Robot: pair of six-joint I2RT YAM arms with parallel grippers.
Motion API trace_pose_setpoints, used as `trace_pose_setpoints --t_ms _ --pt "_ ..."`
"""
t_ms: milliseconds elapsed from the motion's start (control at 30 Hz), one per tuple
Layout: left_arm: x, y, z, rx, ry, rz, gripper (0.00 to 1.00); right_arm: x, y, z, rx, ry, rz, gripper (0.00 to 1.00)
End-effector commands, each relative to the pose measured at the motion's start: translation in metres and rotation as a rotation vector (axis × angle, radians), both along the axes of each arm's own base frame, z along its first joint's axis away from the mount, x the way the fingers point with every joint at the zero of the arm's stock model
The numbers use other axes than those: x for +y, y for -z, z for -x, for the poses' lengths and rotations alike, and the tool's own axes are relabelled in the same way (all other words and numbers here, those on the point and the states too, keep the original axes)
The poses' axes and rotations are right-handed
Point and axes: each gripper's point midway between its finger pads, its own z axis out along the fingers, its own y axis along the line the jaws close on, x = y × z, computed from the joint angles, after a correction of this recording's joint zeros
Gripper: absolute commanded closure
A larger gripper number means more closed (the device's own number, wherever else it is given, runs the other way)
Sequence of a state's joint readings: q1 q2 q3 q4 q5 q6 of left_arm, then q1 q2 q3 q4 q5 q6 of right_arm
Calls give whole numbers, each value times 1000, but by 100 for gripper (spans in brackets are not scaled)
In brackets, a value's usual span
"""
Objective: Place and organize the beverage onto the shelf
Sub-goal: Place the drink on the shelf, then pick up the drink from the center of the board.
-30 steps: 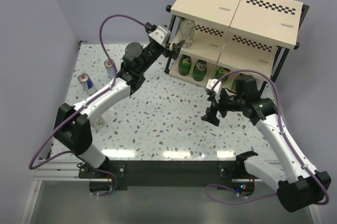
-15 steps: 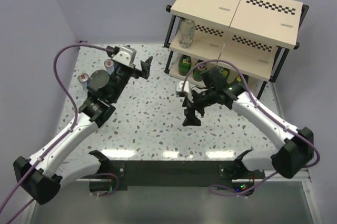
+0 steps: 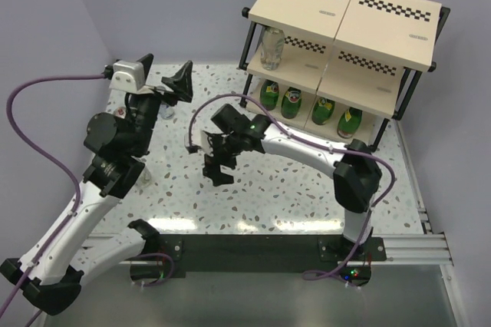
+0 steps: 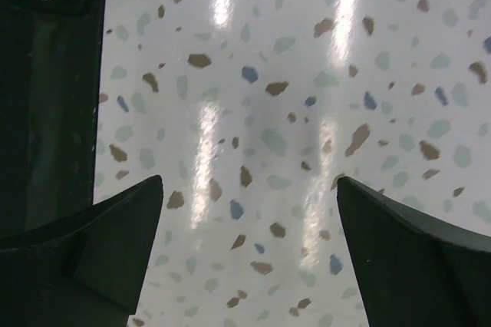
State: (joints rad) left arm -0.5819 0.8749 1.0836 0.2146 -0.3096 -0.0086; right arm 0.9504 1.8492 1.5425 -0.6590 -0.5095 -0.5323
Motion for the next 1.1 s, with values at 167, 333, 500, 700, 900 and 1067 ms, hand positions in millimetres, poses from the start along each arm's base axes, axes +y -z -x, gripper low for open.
trace_pose_setpoints --t_ms 167,333,500,700,900,1067 --pt "19 -45 26 -65 6 100 0 100 -56 -10 -105 -187 -353 1" --pt "25 -45 33 -63 1 98 0 169 -66 -1 -66 -223 -529 1" --pt "38 -47 39 -84 -17 115 0 230 -97 -9 -128 -121 -694 1" --pt "40 -37 34 -74 -17 98 0 264 -83 -21 -184 9 -732 3" --pt "46 -36 39 -87 -27 106 0 277 -75 -27 -180 92 -763 11" --pt "46 -33 39 -85 -28 102 0 285 -76 -26 -167 107 -790 33"
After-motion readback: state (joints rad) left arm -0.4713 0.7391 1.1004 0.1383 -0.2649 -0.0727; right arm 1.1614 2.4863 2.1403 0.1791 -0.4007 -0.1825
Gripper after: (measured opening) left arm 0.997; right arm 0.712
